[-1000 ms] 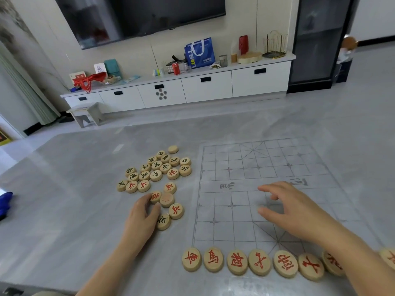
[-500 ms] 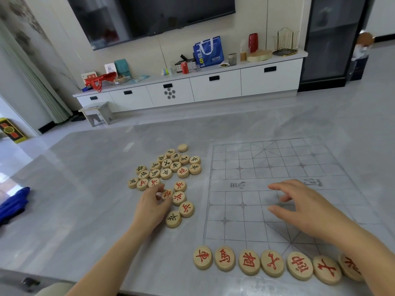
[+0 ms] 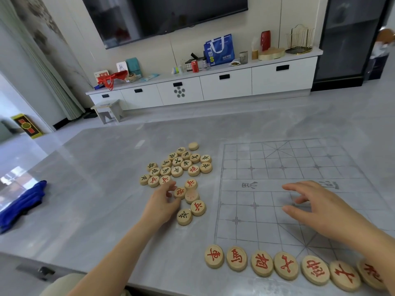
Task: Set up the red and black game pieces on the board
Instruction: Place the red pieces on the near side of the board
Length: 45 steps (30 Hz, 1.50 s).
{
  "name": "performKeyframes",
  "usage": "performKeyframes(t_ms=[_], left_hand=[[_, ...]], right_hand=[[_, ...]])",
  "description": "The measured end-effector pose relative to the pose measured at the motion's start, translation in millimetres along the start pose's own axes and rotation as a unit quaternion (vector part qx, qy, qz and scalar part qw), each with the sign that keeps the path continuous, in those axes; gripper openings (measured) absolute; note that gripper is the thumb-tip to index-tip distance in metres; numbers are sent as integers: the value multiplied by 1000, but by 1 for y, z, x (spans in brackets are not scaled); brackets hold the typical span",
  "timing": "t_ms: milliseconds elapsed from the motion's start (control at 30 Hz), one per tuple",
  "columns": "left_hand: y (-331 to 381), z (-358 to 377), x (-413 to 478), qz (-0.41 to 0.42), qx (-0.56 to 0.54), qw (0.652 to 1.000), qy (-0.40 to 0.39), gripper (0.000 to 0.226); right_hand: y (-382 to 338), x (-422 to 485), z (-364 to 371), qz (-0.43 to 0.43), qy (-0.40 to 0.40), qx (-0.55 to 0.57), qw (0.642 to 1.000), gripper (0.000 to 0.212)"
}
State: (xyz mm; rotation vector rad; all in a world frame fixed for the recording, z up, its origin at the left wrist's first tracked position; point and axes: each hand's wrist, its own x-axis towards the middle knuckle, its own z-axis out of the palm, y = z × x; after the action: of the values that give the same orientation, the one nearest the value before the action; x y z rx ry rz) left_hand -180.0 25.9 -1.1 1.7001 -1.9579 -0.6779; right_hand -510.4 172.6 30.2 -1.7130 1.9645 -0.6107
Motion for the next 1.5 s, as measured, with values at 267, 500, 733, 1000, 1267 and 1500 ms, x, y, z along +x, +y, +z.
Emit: performKeyframes(t_ms=[267,500,733,1000,1267,1500], left_hand=[[6,2,4,-9,32,999,17,49],[53,8,-23,90,-33,995,-10,32],[89,44,-38,146,38,984,-98,41],[84,49,-47,177,129,966,-135,38],[73,32,-45,166,114,969,-142,54],[38,-2,-8,17,44,999,17,28]], right_hand=[[3,1,2,1,2,8,1000,50],[6,2,-3,9,10,6,1000,51],[8,1,-3,9,15,3,1000,52],[7,1,-6,20,19,5,1000,53],[10,3,-4,17,20,7,1000,53],[12,5,-3,18,22,1,1000,52]])
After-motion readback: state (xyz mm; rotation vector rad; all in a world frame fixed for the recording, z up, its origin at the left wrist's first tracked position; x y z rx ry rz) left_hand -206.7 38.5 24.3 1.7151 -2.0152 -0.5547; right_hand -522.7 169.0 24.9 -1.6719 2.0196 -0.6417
